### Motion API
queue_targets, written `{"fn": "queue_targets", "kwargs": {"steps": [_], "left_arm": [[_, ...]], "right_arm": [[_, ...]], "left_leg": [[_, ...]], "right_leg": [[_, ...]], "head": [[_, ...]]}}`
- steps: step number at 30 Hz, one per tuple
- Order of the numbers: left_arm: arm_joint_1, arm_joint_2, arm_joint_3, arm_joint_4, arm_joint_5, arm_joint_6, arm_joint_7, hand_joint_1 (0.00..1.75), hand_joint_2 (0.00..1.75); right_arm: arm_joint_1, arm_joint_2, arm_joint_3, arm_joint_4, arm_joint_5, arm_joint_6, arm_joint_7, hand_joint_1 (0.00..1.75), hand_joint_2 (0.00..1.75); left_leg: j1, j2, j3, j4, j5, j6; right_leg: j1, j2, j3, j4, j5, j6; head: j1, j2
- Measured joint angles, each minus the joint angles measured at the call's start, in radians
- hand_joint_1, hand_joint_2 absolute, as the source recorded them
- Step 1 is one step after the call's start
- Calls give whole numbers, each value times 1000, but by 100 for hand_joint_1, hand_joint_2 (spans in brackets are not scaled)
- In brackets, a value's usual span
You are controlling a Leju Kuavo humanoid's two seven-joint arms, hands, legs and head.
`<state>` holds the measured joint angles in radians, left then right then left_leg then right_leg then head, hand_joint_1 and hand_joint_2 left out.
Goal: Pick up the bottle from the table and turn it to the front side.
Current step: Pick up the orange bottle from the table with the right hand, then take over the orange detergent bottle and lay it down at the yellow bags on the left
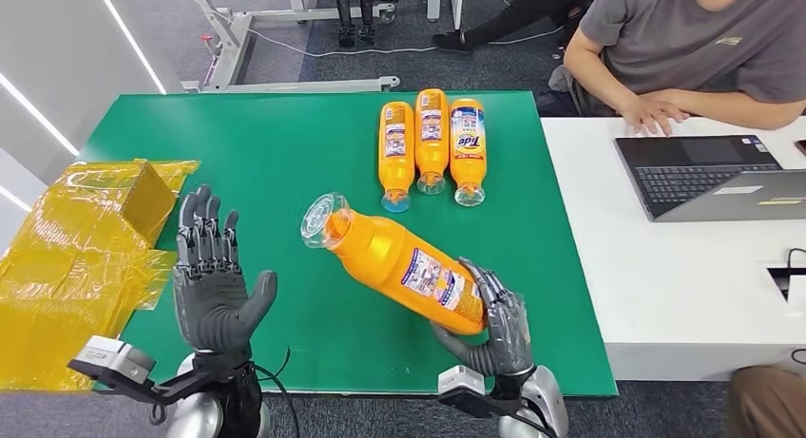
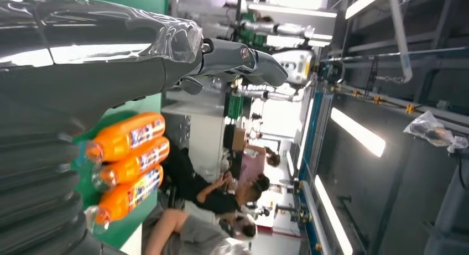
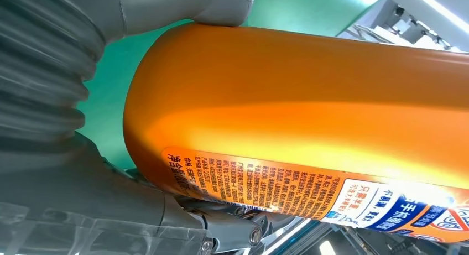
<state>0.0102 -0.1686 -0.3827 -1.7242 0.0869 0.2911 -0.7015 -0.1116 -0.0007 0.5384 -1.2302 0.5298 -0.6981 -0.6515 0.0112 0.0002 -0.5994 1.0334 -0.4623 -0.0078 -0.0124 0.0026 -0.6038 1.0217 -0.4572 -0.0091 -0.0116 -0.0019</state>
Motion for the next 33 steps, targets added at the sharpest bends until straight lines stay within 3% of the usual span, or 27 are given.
{"fn": "queue_targets", "kwargs": {"steps": [17,27,31,33], "left_arm": [[-48,7,-64,110,90,-234,0,0,175],[-101,9,-61,175,111,-240,0,0,175],[-103,9,-61,178,111,-240,0,0,175],[-122,8,-57,198,72,-142,0,0,175]], "right_arm": [[-224,22,161,121,-37,56,68,175,175],[-329,19,233,202,-12,200,113,175,175],[-332,19,236,204,-12,206,115,175,175],[-362,21,263,227,7,255,121,175,175]], "left_leg": [[0,0,0,0,0,0],[0,0,0,0,1,0],[0,0,0,0,1,0],[0,0,0,0,1,0]], "right_leg": [[0,0,0,0,1,0],[0,0,0,0,1,-1],[0,0,0,0,1,-1],[0,0,0,1,1,-1]], "head": [[0,0],[0,0],[0,0],[0,0]]}}
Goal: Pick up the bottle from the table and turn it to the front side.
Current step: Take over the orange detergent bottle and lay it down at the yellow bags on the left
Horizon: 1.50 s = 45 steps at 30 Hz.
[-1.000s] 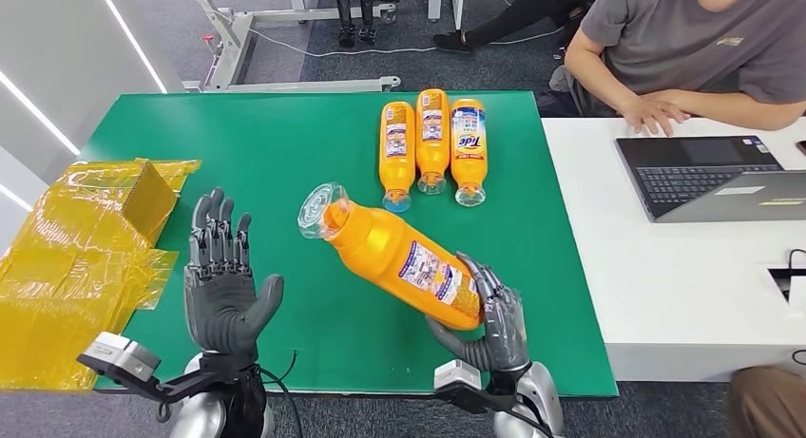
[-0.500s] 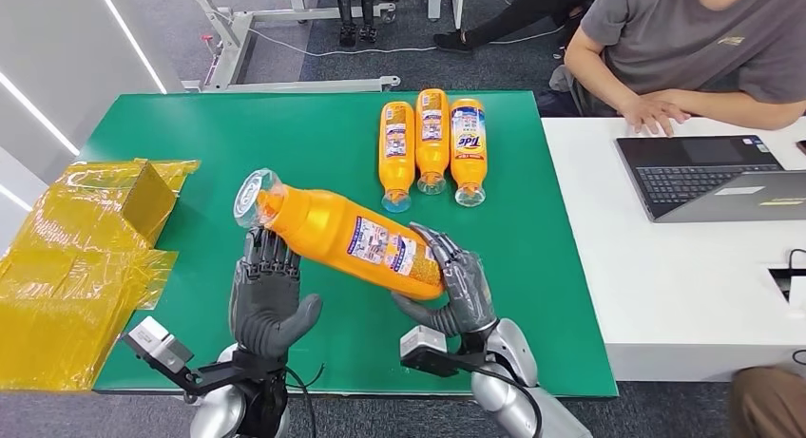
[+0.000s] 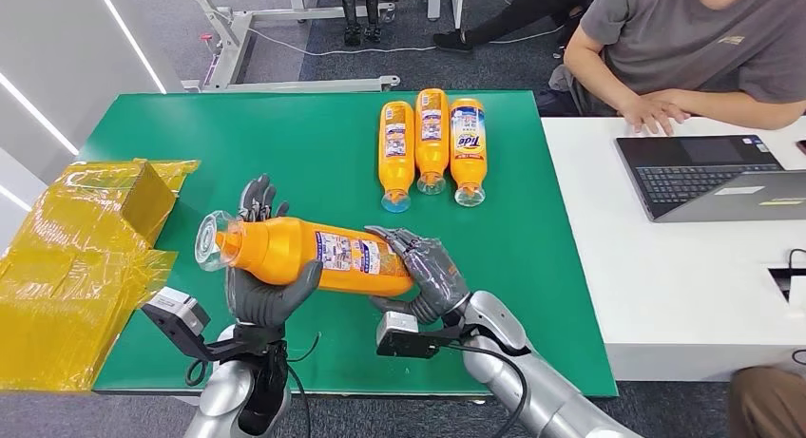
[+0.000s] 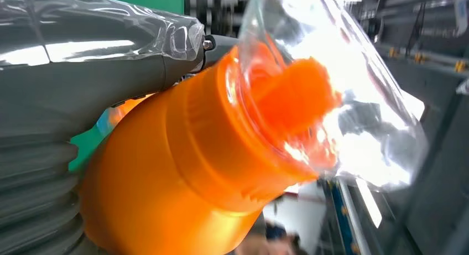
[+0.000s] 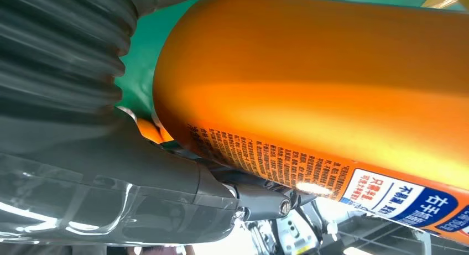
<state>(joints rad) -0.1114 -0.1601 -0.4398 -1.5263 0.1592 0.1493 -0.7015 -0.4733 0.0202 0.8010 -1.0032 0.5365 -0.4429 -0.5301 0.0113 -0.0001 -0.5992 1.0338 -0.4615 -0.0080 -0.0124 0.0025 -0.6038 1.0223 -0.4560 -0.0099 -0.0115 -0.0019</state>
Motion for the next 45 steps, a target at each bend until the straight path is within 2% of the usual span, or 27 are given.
{"fn": "queue_targets", "kwargs": {"steps": [2,3,8,12,16,23,28,31,32,33,35,36,37,42,45], "left_arm": [[-19,0,4,23,-50,129,0,0,175],[-19,0,5,25,-61,158,0,0,175],[-12,0,6,22,-65,184,-1,0,175],[-5,1,6,4,-92,258,-1,0,175],[3,1,6,-15,-92,275,-1,172,175],[18,0,5,-33,-65,167,-1,175,175],[16,0,-10,-44,-78,151,-1,175,175],[10,-2,-19,-45,-78,148,-1,175,175],[7,-2,-22,-45,-79,149,-1,175,175],[4,-4,-26,-46,-80,150,-1,175,175],[0,-8,-31,-47,-80,151,-1,175,175],[-2,-10,-34,-47,-79,151,-1,175,175],[-6,-13,-36,-48,-78,152,-1,175,175],[-21,-17,-40,-48,-77,171,-1,175,175],[-20,-19,-41,-56,-106,268,-1,175,175]], "right_arm": [[-40,1,37,30,28,52,9,175,175],[-49,1,47,38,36,58,11,175,175],[-63,0,65,54,33,83,13,175,175],[-63,-4,76,62,19,102,26,175,175],[-59,-7,81,72,16,100,32,175,175],[-46,-9,84,74,51,62,60,175,175],[-23,-11,78,71,60,36,73,174,175],[-10,-11,75,65,70,8,75,167,175],[-6,-11,74,63,74,-4,76,152,175],[-3,-11,73,60,77,-16,76,118,175],[3,-10,71,55,78,-41,75,36,175],[7,-10,69,52,76,-55,72,8,175],[11,-9,67,49,73,-68,68,1,175],[42,-2,46,25,4,-138,21,0,175],[53,8,32,5,-69,-172,-28,0,175]], "left_leg": [[0,0,0,0,0,0],[0,0,0,0,0,0],[0,0,0,0,0,0],[0,0,0,0,0,0],[0,0,0,0,0,0],[0,0,0,0,0,0],[0,0,0,0,0,0],[0,0,0,0,0,0],[0,0,0,0,0,0],[0,0,0,0,0,0],[0,0,0,0,0,0],[0,0,0,0,0,0],[0,0,0,0,0,0],[0,0,0,0,0,0],[0,0,0,0,0,0]], "right_leg": [[0,0,0,0,0,0],[0,0,0,0,0,0],[0,0,0,0,0,0],[0,0,0,0,0,0],[0,0,0,0,0,0],[0,0,-1,0,0,0],[0,0,-1,0,0,0],[0,0,-1,0,0,0],[0,0,0,0,0,0],[0,0,0,0,0,0],[0,0,0,0,0,0],[0,0,0,0,0,0],[0,0,0,0,0,0],[0,0,0,0,0,0],[0,0,0,0,0,0]], "head": [[0,0],[0,0],[0,0],[0,0],[0,0],[0,0],[0,0],[0,0],[0,0],[0,0],[0,0],[0,0],[0,0],[0,0],[0,0]]}}
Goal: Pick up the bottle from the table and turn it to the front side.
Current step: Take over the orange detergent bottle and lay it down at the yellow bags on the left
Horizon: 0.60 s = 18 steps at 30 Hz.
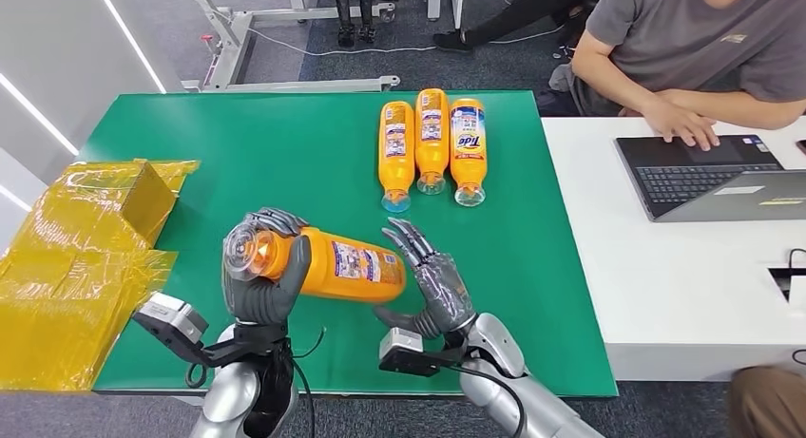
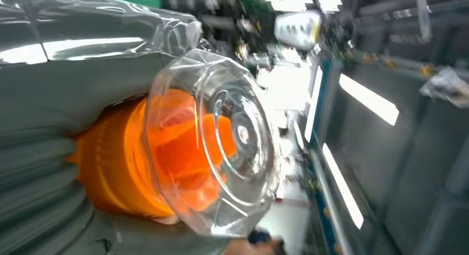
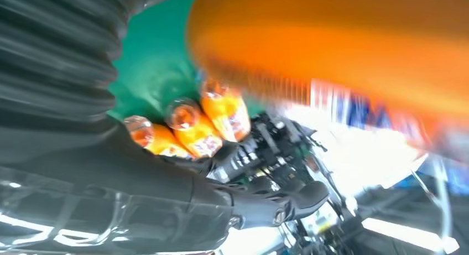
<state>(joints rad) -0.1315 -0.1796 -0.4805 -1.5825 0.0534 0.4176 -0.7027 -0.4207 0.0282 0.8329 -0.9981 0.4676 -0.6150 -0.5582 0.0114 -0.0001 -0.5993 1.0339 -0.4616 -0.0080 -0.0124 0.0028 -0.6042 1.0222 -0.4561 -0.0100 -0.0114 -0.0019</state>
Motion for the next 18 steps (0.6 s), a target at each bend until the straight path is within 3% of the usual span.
{"fn": "queue_targets", "kwargs": {"steps": [4,10,13,18], "left_arm": [[-4,5,-15,-30,-61,217,0,175,175],[-1,19,-17,-66,-196,279,0,175,175],[11,27,24,-67,-428,280,0,175,175],[50,51,166,-45,-915,281,42,175,175]], "right_arm": [[14,11,-9,-27,-75,-34,-43,0,175],[46,26,-25,-56,-168,-70,-84,0,175],[80,34,-44,-84,-169,-81,-111,0,175],[157,48,-104,-172,-162,-85,-129,0,175]], "left_leg": [[0,0,0,0,0,0],[0,0,0,0,0,0],[0,0,0,0,0,0],[0,0,0,-1,0,0]], "right_leg": [[0,0,0,0,0,0],[0,-1,0,0,0,0],[0,-1,0,0,0,0],[0,0,0,0,-1,0]], "head": [[0,0],[0,0],[0,0],[0,0]]}}
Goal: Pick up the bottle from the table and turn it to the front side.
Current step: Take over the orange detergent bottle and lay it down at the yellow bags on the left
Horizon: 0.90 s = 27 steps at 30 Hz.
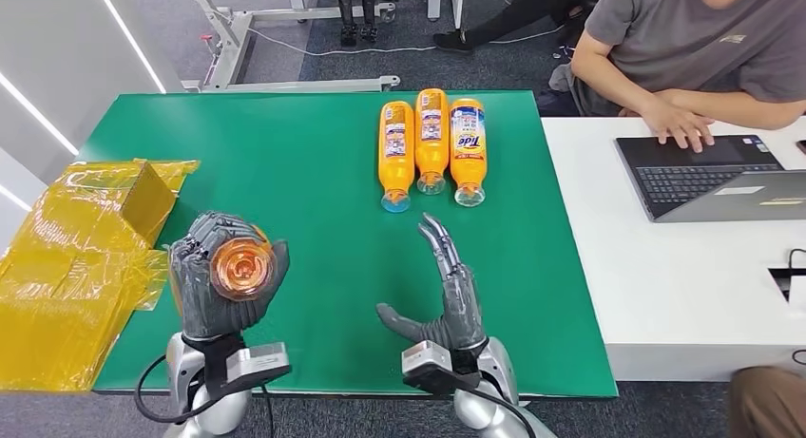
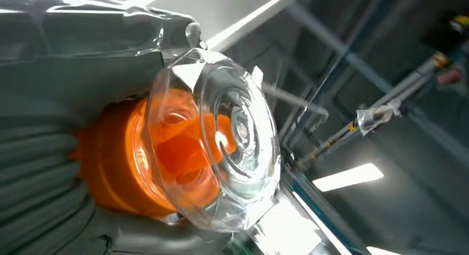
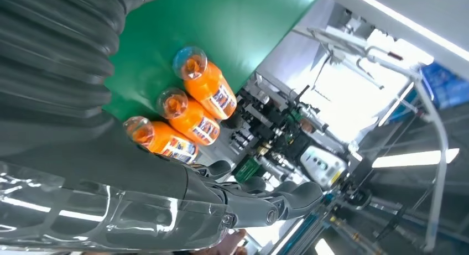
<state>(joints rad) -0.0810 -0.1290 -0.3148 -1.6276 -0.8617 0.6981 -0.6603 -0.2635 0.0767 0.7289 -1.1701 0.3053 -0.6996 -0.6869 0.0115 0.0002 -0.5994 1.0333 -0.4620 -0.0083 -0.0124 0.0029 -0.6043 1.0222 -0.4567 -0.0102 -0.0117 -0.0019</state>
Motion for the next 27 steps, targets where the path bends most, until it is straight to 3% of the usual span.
{"fn": "queue_targets", "kwargs": {"steps": [2,6,13,20,27], "left_arm": [[16,34,36,11,-101,0,78,175,175],[39,162,46,34,-267,-15,279,175,175],[38,352,46,71,-328,-97,383,175,175],[-81,548,45,258,-335,-178,287,175,175],[-272,640,-22,511,-363,-269,202,175,175]], "right_arm": [[22,1,-20,-39,-25,0,6,0,175],[53,1,-49,-122,-76,-1,11,0,175],[88,-1,-79,-231,-107,-1,-4,0,175],[114,-3,-98,-311,-125,-1,-12,0,175],[114,-4,-103,-359,-162,1,-12,0,175]], "left_leg": [[0,0,0,0,0,0],[1,1,0,0,0,-1],[1,1,0,0,1,-1],[1,0,0,0,2,-3],[2,1,0,0,3,-4]], "right_leg": [[0,0,0,0,0,0],[0,1,-1,1,0,-1],[1,1,-1,1,-1,-1],[1,1,-2,2,0,-3],[2,1,-2,2,1,-4]], "head": [[0,0],[0,0],[0,0],[0,0],[0,0]]}}
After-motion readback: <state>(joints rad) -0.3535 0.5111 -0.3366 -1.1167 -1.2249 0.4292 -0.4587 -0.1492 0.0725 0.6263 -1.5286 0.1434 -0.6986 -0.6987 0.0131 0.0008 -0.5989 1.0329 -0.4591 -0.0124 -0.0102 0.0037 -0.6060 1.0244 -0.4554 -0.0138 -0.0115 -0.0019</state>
